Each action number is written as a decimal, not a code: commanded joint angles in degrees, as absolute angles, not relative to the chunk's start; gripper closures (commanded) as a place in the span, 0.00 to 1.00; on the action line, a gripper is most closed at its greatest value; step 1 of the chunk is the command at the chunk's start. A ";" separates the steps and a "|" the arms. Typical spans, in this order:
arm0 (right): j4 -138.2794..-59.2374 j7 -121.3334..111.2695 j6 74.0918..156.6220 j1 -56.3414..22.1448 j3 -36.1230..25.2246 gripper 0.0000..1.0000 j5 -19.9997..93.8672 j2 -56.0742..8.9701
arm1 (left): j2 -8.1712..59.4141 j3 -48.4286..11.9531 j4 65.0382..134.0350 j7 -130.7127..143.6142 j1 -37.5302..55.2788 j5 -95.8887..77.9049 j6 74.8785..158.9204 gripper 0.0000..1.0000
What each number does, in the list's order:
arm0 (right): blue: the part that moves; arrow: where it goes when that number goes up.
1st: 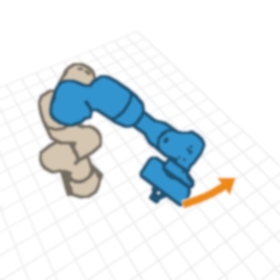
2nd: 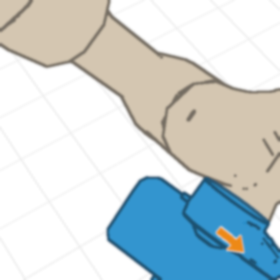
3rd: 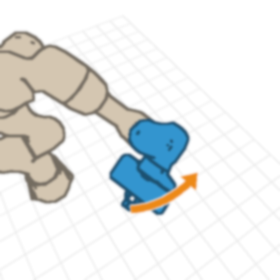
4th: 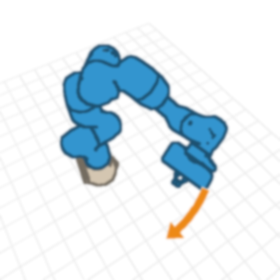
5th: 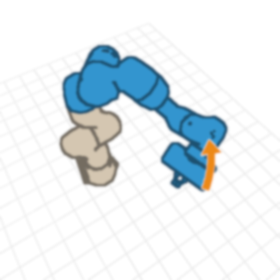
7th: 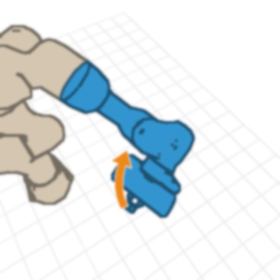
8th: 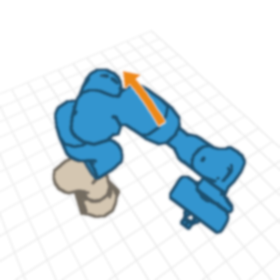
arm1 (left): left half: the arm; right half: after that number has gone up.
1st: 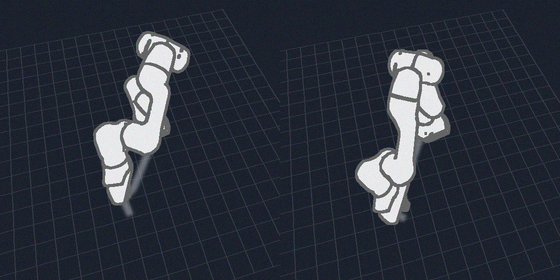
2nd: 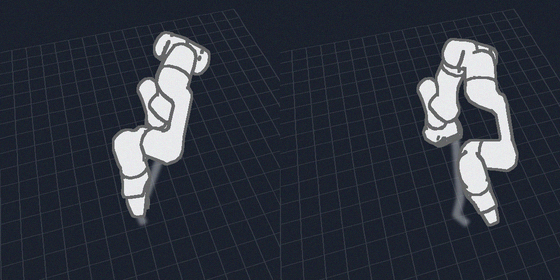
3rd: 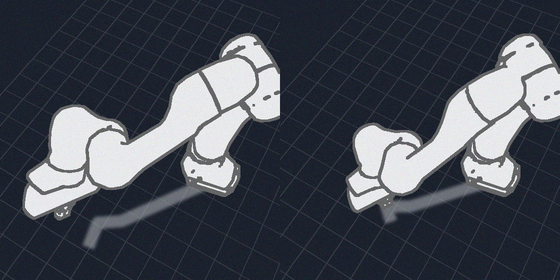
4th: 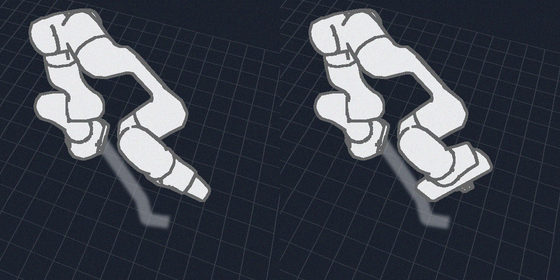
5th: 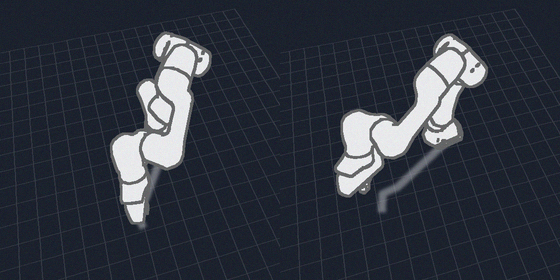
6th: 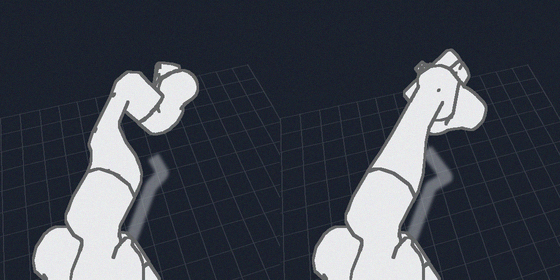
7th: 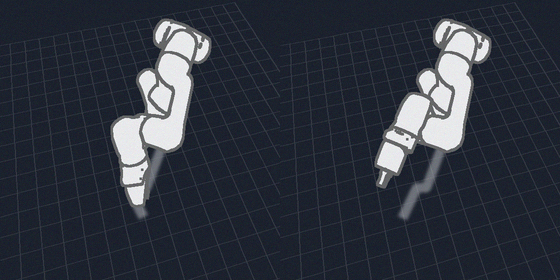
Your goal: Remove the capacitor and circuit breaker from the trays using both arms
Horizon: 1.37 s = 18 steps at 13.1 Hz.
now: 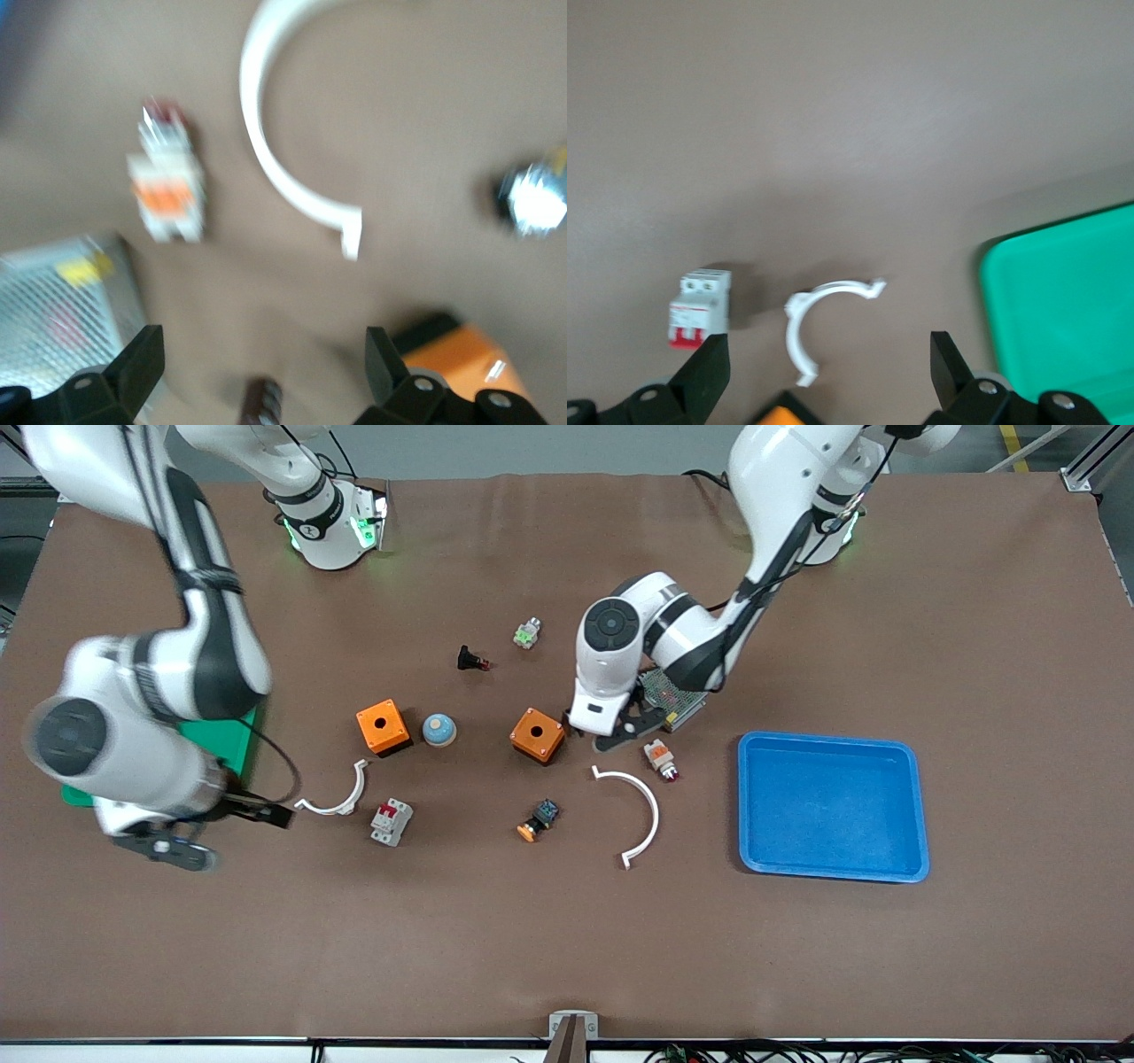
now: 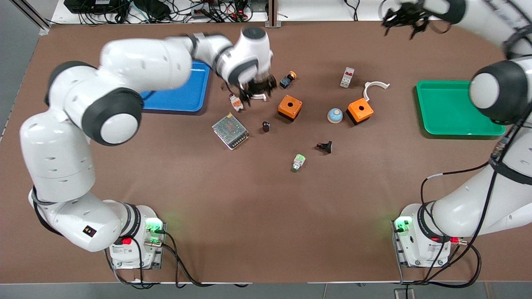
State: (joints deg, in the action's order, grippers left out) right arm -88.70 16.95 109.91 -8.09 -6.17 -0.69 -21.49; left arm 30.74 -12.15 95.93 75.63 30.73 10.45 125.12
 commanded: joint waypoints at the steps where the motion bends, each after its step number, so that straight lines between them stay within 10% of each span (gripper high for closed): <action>1: -90.44 5.31 107.76 -1.25 -4.92 0.00 1.82 -15.31 | 25.68 -12.57 90.81 69.38 22.88 14.67 116.56 0.00; 12: -97.89 -1.41 101.06 3.96 -4.92 0.00 3.96 3.32 | 10.82 -13.01 84.64 17.08 -3.59 8.01 97.31 0.00; 18: -91.24 -0.97 99.67 4.30 -4.92 0.00 2.12 2.11 | 0.29 -3.63 90.42 6.17 1.03 1.16 91.06 0.00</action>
